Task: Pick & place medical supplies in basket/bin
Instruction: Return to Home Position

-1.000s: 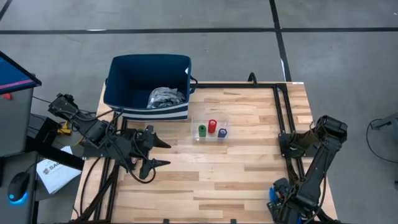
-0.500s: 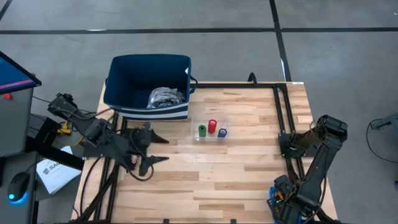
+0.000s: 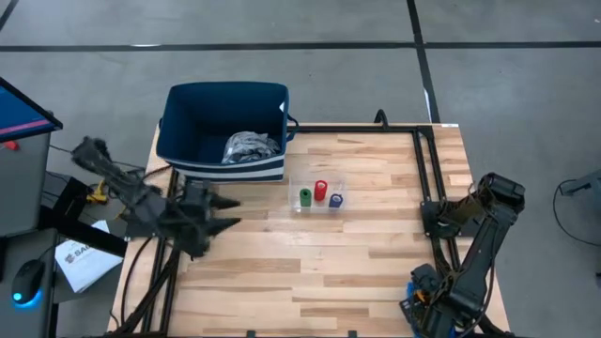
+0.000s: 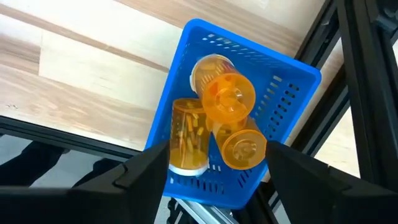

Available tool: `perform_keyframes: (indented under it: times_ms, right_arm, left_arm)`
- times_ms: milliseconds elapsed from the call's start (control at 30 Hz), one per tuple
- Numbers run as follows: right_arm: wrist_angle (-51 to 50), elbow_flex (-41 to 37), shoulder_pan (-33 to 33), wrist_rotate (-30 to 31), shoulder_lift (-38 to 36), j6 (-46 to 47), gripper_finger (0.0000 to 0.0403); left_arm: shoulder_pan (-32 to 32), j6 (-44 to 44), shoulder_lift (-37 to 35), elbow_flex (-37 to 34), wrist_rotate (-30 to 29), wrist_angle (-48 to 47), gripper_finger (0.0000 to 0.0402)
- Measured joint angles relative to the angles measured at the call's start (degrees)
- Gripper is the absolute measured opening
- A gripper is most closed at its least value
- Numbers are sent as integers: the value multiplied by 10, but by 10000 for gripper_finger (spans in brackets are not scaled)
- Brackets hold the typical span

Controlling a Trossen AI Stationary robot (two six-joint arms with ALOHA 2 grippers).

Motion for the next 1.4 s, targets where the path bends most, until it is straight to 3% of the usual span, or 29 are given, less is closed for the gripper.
perform_keyframes:
  times_ms: [67, 100, 233, 333, 433, 600, 800, 900, 1033, 1233, 1400]
  right_arm:
    - [2, 0, -8, 0, -2, -6, 263]
    - [4, 0, -12, 0, -4, -11, 263]
    - [7, 0, -35, 0, -13, -24, 263]
    - [22, 0, -51, 21, -20, -16, 263]
    - [59, 0, -66, 65, -20, -13, 263]
    - [109, 0, -84, 123, -20, -15, 263]
    - [161, 0, -83, 198, -20, -30, 263]
    - [177, 0, -84, 237, -20, -44, 263]
    - [180, 0, -91, 272, -20, -67, 263]
    - [241, 0, -120, 264, -20, -151, 263]
    - [307, 0, -144, 226, -20, -251, 262]
  left_arm:
    - [76, 44, 16, -49, 77, 143, 194]
    - [114, 44, 19, -57, 122, 158, 187]
    - [235, 30, 10, -61, 305, 99, 162]
    - [259, 34, -42, -60, 366, 41, 149]
    - [259, 54, -116, -95, 367, -10, 142]
    - [259, 46, -272, -193, 364, -18, 136]
    - [259, 49, -402, -233, 339, -152, 135]
    - [260, 65, -405, -231, 321, -210, 135]
    - [267, 78, -405, -255, 313, -197, 135]
    - [281, 79, -400, -299, 318, -118, 135]
    - [281, 128, -388, -299, 266, -121, 135]
